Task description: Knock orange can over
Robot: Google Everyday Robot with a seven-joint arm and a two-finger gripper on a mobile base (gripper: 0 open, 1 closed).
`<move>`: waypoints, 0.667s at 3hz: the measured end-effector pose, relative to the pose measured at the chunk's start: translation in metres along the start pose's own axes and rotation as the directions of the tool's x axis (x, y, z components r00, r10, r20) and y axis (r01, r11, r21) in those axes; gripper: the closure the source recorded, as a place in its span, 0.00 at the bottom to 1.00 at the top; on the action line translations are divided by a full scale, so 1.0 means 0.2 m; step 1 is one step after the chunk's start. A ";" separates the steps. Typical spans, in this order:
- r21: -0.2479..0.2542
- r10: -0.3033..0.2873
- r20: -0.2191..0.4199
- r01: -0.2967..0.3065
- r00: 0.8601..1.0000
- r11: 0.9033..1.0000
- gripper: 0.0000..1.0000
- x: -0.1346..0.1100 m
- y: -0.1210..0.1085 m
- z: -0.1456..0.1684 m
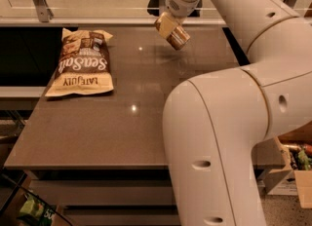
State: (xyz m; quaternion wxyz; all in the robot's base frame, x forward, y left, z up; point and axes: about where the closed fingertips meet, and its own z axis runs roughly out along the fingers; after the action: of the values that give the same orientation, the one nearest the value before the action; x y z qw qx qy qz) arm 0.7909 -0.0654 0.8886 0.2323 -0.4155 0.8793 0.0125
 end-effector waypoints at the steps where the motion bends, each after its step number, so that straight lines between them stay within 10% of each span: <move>1: -0.016 -0.018 -0.035 0.017 0.999 1.000 1.00 0.00 0.02 0.04; 2: -0.035 -0.035 -0.060 0.033 0.998 0.999 1.00 0.00 0.04 0.09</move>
Offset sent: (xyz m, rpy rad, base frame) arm 0.0091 0.0106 -0.0112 -0.0553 0.0771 0.0523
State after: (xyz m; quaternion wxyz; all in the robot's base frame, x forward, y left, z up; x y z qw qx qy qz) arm 0.7913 -0.0555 0.8720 0.1989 -0.4345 0.8784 0.0108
